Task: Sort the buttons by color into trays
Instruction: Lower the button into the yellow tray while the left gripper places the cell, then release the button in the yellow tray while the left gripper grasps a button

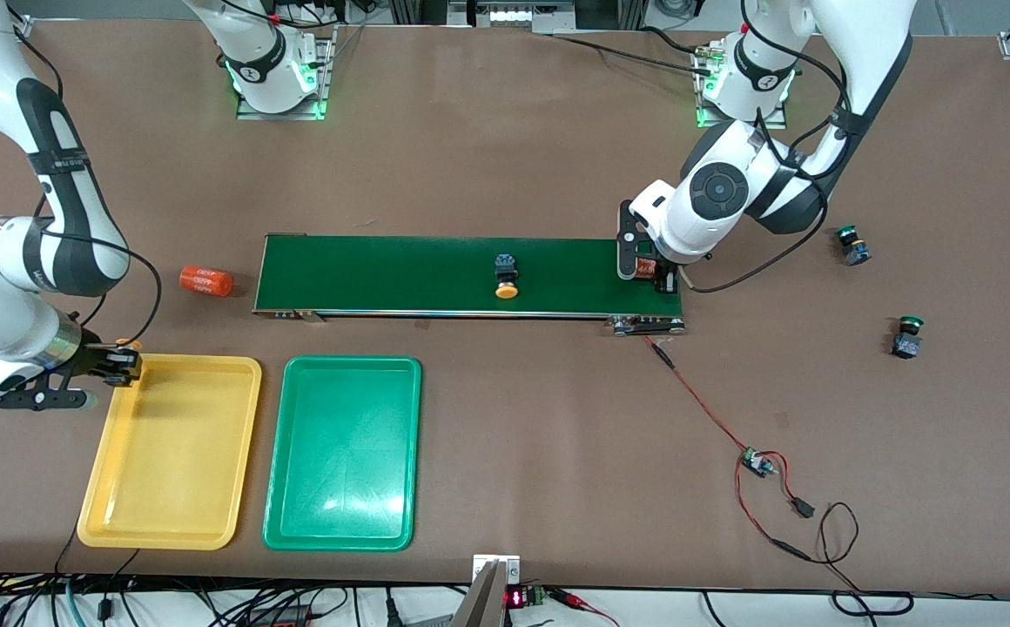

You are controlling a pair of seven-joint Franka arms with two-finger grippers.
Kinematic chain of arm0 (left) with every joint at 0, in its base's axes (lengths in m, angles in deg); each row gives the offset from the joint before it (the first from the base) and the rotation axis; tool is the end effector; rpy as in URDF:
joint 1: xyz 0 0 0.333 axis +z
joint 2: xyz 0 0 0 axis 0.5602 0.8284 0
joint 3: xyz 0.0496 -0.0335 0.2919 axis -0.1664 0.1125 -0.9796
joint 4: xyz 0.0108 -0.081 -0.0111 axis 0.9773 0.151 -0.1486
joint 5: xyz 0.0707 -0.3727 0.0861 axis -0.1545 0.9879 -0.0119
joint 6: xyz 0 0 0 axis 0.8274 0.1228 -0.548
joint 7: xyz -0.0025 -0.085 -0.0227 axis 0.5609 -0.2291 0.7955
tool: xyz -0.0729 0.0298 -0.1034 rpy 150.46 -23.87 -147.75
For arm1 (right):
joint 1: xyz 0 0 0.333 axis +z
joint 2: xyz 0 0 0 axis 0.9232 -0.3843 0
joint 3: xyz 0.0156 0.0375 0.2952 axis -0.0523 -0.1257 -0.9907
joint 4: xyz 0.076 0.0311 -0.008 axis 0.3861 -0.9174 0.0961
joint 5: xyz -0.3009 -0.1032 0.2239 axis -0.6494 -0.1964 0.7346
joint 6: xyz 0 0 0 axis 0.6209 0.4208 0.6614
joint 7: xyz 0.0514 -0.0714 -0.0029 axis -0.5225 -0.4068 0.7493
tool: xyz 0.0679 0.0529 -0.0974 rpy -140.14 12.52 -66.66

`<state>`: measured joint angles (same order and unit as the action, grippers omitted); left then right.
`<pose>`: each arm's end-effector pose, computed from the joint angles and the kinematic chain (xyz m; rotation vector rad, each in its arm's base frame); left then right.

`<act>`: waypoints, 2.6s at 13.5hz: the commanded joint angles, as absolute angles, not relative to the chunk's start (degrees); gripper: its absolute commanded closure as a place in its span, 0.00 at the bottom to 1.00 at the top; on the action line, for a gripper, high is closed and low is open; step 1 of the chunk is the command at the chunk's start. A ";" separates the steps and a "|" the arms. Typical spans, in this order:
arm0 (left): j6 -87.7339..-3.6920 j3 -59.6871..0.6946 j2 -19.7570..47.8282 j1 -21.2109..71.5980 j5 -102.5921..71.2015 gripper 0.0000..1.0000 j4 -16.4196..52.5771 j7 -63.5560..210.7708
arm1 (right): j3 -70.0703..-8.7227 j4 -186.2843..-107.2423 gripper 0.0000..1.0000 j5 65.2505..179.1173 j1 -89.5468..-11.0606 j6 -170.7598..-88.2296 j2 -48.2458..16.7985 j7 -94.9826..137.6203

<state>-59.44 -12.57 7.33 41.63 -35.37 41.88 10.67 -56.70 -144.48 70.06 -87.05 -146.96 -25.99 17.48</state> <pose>0.4794 -0.2493 0.2246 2.1392 -2.1731 -0.1733 0.6638 -0.1121 0.2329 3.0495 0.0337 0.0842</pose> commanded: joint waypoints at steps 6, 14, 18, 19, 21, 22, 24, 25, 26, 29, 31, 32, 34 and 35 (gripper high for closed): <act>-61.00 -12.75 8.81 41.63 -38.75 0.19 41.50 12.84 | -54.96 -140.74 0.96 68.99 -87.27 -154.94 -33.21 20.33; -59.95 -14.51 1.86 53.03 -38.84 0.00 38.25 11.87 | -54.43 -140.38 0.26 69.69 -87.00 -157.05 -35.32 20.33; -60.12 -16.52 2.21 60.07 -38.75 0.00 38.78 8.82 | -54.51 -140.46 0.18 70.65 -86.65 -156.70 -34.80 19.89; -60.30 -18.62 2.65 60.52 -38.58 0.00 38.78 7.06 | -54.77 -140.81 0.18 72.23 -86.39 -155.39 -33.41 18.67; -59.86 -23.19 3.18 60.61 -38.05 0.00 38.69 7.73 | -54.95 -140.47 0.18 72.68 -84.03 -147.51 -30.33 14.99; -59.77 -25.04 3.53 60.61 -37.96 0.00 38.69 9.92 | -54.95 -140.47 0.18 72.68 -83.32 -144.60 -28.75 12.45; -57.85 -28.65 4.41 60.79 -37.87 0.00 39.21 18.68 | -54.95 -140.47 0.18 72.68 -81.82 -139.85 -26.11 11.28; -56.53 -29.71 4.67 62.35 -37.35 0.00 40.09 25.60 | -54.95 -140.55 0.18 72.86 -81.47 -137.73 -24.79 11.19; -56.34 -29.89 4.59 64.28 -36.04 0.00 41.05 31.15 | -54.95 -140.55 0.18 74.51 -80.77 -135.10 -23.39 11.02; -56.34 -32.34 4.76 65.80 -35.23 0.00 42.37 41.72 | -54.95 -140.64 0.17 77.42 -79.10 -128.24 -18.82 10.84; -56.43 -33.23 4.85 66.49 -35.15 0.00 43.43 48.76 | -54.95 -140.73 0.17 79.18 -78.13 -123.76 -15.74 10.66; -56.78 -33.23 4.94 66.67 -35.15 0.00 44.04 51.66 | -54.95 -140.73 0.17 80.32 -77.69 -121.39 -13.99 10.57; -57.48 -33.32 5.64 67.29 -34.79 0.00 45.53 58.60 | -54.87 -140.82 0.17 80.86 -76.46 -117.08 -10.65 10.31; -59.23 -33.32 5.55 67.99 -34.79 0.00 47.11 60.02 | -54.87 -140.82 0.16 80.86 -76.11 -115.23 -9.15 8.83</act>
